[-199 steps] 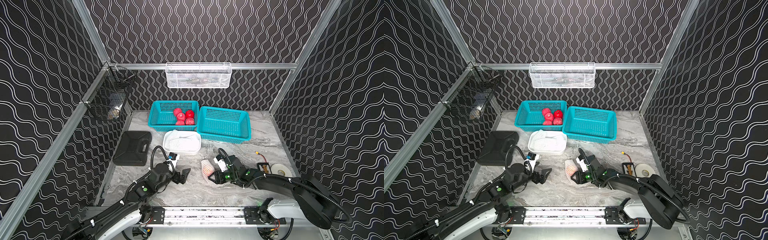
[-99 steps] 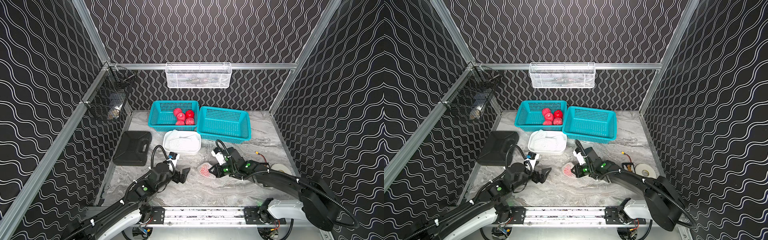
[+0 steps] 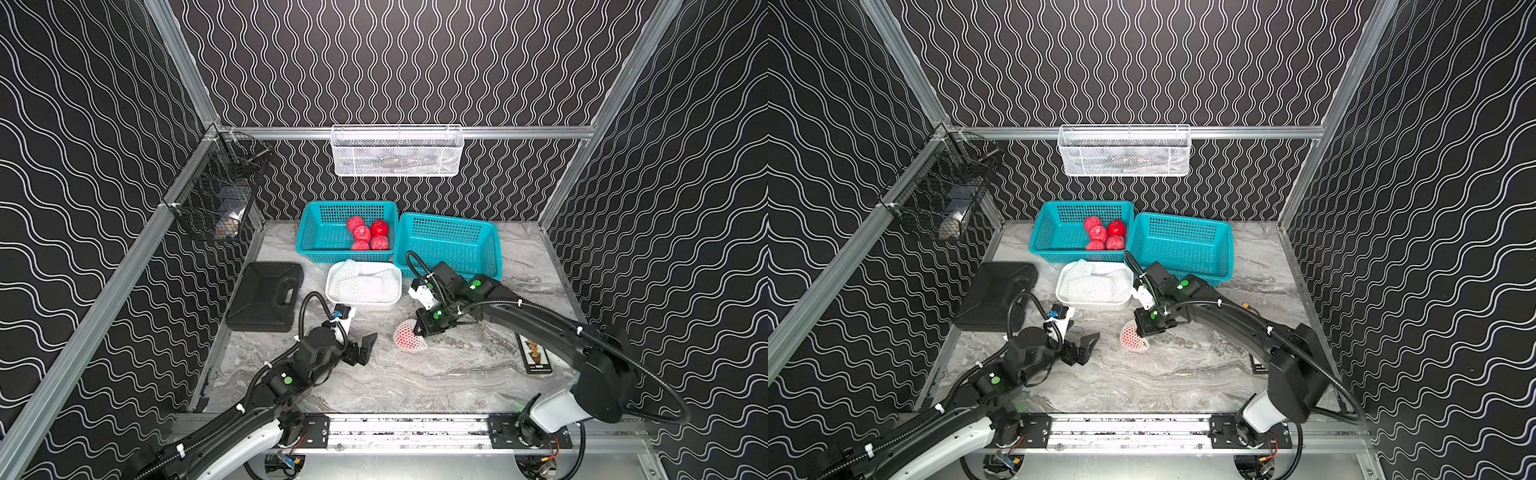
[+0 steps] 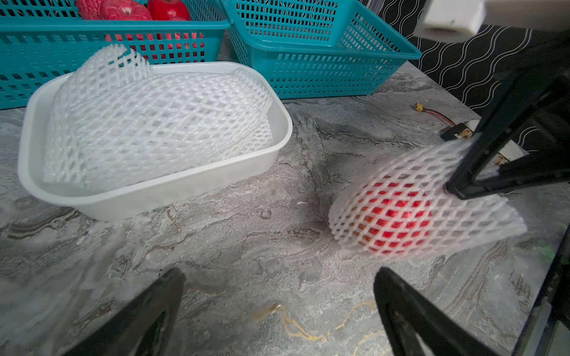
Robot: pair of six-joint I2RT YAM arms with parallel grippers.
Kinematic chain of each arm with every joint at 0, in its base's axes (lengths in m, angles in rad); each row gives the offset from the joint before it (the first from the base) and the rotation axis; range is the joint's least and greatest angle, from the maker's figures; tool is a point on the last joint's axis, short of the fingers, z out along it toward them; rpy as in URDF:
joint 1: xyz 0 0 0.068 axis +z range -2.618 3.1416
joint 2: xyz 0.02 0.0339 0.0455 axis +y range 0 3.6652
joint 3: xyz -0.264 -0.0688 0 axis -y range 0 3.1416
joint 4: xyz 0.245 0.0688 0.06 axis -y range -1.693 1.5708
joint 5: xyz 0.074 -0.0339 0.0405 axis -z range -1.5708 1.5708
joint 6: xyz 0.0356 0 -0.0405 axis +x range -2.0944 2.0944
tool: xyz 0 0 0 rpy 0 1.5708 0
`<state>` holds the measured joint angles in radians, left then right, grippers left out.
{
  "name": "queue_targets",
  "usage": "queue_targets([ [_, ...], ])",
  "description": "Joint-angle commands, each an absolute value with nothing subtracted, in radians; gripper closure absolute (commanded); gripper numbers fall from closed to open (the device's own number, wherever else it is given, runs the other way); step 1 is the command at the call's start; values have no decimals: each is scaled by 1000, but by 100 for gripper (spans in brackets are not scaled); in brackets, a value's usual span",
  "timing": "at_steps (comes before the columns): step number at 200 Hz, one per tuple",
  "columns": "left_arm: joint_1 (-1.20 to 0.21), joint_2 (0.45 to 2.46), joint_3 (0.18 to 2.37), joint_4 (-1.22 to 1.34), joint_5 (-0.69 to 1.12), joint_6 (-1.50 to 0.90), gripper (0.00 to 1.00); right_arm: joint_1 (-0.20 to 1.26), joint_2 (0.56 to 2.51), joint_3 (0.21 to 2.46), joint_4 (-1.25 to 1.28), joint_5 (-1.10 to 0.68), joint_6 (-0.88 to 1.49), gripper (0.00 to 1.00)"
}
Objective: Remove foam nets from apples
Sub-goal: Remove the foam net from the apple.
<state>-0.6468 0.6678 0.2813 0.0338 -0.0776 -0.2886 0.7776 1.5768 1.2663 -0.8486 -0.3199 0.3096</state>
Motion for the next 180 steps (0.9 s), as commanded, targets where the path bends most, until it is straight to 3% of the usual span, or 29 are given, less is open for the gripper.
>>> queue_targets([
  [1,-646,671,291,48,-84,-271,1,807,1615,1336,-1028,-180,315,99],
  [8,-646,670,294,46,-86,-269,0,828,1637,1364,-1061,-101,311,99],
  [22,-646,664,292,50,-90,-265,1,815,1672,1391,-1076,-198,270,99],
  [37,-647,662,286,66,-86,-267,0,861,1687,1426,-1091,-31,298,100],
  [47,-646,665,285,76,-83,-268,1,866,1712,1460,-1105,-160,251,100],
  [64,-646,677,284,85,-84,-273,1,881,1691,1453,-1053,-118,281,100],
  [78,-646,683,282,96,-84,-275,0,843,1702,1452,-1037,-346,233,100],
  [96,-647,673,280,101,-86,-278,0,811,1659,1391,-931,-403,268,100],
  [110,-646,644,282,97,-88,-276,1,837,1676,1428,-1002,-167,261,100],
  [123,-647,619,278,100,-93,-275,1,820,1732,1465,-1082,-240,195,100],
  [136,-647,606,280,96,-110,-272,0,841,1718,1462,-1069,-97,231,100],
  [152,-647,607,288,91,-118,-267,0,803,1695,1446,-1016,-379,200,100],
  [168,-646,622,294,93,-120,-268,1,853,1666,1444,-973,-197,236,100],
  [180,-647,630,290,108,-121,-272,1,836,1725,1499,-1061,-387,159,100],
])
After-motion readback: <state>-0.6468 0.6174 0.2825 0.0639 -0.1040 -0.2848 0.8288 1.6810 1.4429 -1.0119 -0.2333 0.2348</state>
